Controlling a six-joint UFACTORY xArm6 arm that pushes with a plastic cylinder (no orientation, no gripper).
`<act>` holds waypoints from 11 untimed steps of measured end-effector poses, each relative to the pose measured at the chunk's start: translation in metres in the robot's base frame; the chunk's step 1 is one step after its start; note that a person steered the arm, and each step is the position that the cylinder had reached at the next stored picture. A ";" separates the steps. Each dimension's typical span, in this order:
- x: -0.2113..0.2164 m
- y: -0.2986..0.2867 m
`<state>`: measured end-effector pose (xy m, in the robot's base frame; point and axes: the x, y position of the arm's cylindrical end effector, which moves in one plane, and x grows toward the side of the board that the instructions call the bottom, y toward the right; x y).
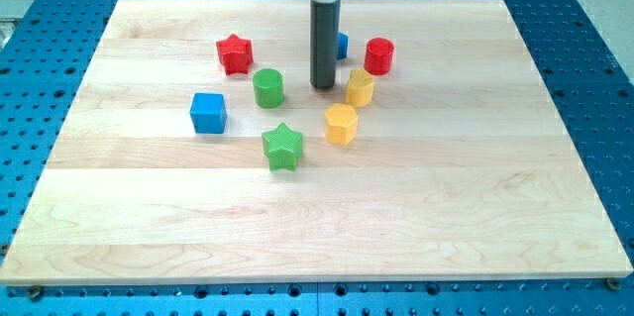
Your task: Slide the hexagon to the right of the yellow heart
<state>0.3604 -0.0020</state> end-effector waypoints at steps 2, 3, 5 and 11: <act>0.045 -0.079; 0.045 -0.045; 0.051 -0.011; 0.042 0.097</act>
